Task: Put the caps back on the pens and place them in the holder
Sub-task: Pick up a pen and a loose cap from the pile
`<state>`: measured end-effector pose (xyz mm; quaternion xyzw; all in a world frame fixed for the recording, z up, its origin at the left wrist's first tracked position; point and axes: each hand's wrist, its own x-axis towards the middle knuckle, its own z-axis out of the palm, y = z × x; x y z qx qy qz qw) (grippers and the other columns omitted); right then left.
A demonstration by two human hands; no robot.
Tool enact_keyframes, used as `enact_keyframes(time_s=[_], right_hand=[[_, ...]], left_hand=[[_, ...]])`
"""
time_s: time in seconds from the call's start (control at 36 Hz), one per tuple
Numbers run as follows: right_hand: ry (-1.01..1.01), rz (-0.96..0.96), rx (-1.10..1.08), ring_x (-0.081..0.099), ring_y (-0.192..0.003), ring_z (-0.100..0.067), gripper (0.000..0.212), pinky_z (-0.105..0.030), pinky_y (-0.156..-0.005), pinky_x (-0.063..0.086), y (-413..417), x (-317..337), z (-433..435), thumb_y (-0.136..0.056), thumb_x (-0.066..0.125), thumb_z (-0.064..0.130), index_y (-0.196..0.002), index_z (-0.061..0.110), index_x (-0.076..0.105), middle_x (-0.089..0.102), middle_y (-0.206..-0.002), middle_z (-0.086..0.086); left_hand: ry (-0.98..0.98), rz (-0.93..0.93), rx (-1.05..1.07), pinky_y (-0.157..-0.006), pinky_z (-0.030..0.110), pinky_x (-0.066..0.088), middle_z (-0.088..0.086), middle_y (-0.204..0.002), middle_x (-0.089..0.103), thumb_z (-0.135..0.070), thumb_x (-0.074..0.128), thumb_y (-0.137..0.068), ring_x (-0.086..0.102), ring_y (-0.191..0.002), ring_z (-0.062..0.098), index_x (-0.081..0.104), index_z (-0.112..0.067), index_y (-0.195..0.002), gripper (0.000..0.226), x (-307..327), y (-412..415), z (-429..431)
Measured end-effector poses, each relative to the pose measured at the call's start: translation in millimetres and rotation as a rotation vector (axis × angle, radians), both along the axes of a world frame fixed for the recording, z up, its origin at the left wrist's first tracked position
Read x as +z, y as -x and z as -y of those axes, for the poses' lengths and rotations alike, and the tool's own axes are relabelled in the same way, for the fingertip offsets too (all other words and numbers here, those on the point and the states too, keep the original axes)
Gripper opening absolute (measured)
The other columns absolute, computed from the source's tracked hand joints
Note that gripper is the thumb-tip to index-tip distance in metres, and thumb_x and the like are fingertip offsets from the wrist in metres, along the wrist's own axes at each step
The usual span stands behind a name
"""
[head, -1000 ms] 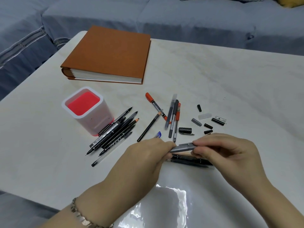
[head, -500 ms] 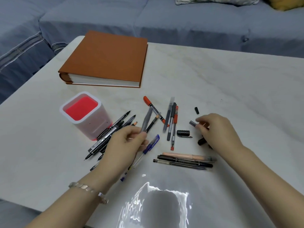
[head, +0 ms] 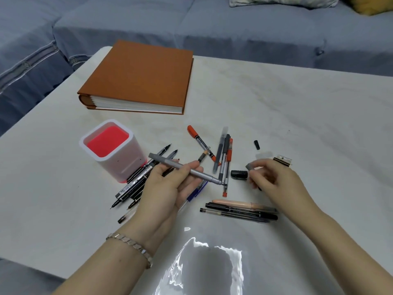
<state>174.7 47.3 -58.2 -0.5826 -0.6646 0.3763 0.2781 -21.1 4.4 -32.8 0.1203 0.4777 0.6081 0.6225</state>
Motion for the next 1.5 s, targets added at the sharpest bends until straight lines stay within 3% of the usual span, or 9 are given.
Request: enact_keyframes(time_s=[0.11,0.25,0.39,0.72,0.94,1.17,1.28,1.39,1.5], right_hand=[[0.056,-0.238,0.023,0.053,-0.054,-0.001,0.024,-0.006,-0.057,0.042,-1.7,13.5,25.9,-0.087,0.055,0.009,-0.084,0.030,0.066,0.061,-0.058,0.007],[0.090,-0.345,-0.017,0.049,-0.052,-0.002,0.027,-0.008,-0.057,0.040,-6.0,19.5,44.8,-0.087,0.055,0.010,-0.081,0.031,0.070,0.058,-0.055,0.009],[0.076,-0.312,-0.049,0.054,-0.060,-0.001,0.029,-0.009,-0.062,0.043,-3.6,20.1,53.5,-0.084,0.058,0.015,-0.077,0.040,0.071,0.065,-0.063,0.019],[0.053,-0.297,-0.015,0.055,-0.059,-0.002,0.032,-0.010,-0.061,0.043,2.5,21.1,53.4,-0.084,0.057,0.017,-0.081,0.047,0.068,0.065,-0.064,0.017],[0.022,-0.277,0.075,0.056,-0.060,-0.005,0.026,-0.014,-0.061,0.045,4.4,21.8,54.2,-0.082,0.059,0.027,-0.082,0.051,0.067,0.064,-0.065,0.013],[-0.046,-0.281,0.090,0.054,-0.057,-0.003,0.026,-0.008,-0.056,0.041,2.9,20.1,58.3,-0.073,0.053,0.025,-0.086,0.042,0.067,0.061,-0.058,0.014],[-0.061,-0.224,0.137,0.054,-0.058,-0.003,0.020,-0.010,-0.055,0.039,0.2,18.5,55.8,-0.073,0.055,0.037,-0.089,0.044,0.065,0.059,-0.057,0.017],[0.067,-0.047,0.270,0.055,-0.061,0.000,0.031,-0.010,-0.058,0.039,-7.2,10.2,54.4,-0.086,0.059,0.017,-0.083,0.047,0.066,0.062,-0.063,0.021],[0.029,0.069,0.335,0.056,-0.083,0.007,0.026,-0.006,-0.070,0.037,-6.9,10.1,57.7,-0.090,0.050,0.030,-0.093,0.055,0.055,0.059,-0.085,0.038]], left_hand=[[-0.027,0.028,0.032,-0.062,0.027,0.059,0.017,-0.094,0.068,0.003,0.051,-0.086,0.072,-0.079,0.023,0.045,-0.011,-0.111,0.029,-0.5,-8.3,1.1],[-0.070,0.037,0.018,-0.061,0.027,0.058,0.012,-0.078,0.073,0.005,0.049,-0.087,0.072,-0.079,0.025,0.043,-0.010,-0.111,0.030,0.1,-13.7,3.6],[-0.084,0.045,-0.006,-0.063,0.028,0.059,0.011,-0.073,0.073,0.005,0.049,-0.086,0.072,-0.078,0.025,0.042,-0.011,-0.103,0.024,2.1,-17.5,7.7],[-0.107,-0.003,-0.044,-0.069,0.029,0.059,0.012,-0.075,0.073,0.005,0.049,-0.086,0.071,-0.082,0.026,0.042,-0.011,-0.103,0.025,2.8,-23.0,13.6],[-0.080,0.002,-0.105,-0.063,0.025,0.059,0.018,-0.079,0.071,0.009,0.051,-0.081,0.071,-0.081,0.028,0.043,-0.009,-0.082,0.020,4.6,-27.0,21.2],[-0.144,-0.076,-0.108,-0.059,0.024,0.058,0.016,-0.070,0.070,0.013,0.049,-0.079,0.071,-0.076,0.027,0.042,-0.007,-0.077,0.021,8.0,-32.7,30.5],[-0.137,-0.078,-0.119,-0.061,0.025,0.058,0.015,-0.070,0.070,0.012,0.050,-0.079,0.071,-0.075,0.027,0.044,-0.005,-0.078,0.019,4.1,-33.1,31.2],[-0.115,-0.210,-0.187,-0.063,0.026,0.058,0.019,-0.073,0.070,0.018,0.052,-0.079,0.070,-0.081,0.032,0.045,-0.001,-0.079,0.021,-6.4,-32.0,32.1],[-0.128,-0.427,-0.315,-0.069,0.020,0.055,0.013,-0.076,0.073,0.016,0.060,-0.074,0.071,-0.079,0.020,0.051,-0.005,-0.070,0.024,-7.0,-28.1,33.3]])
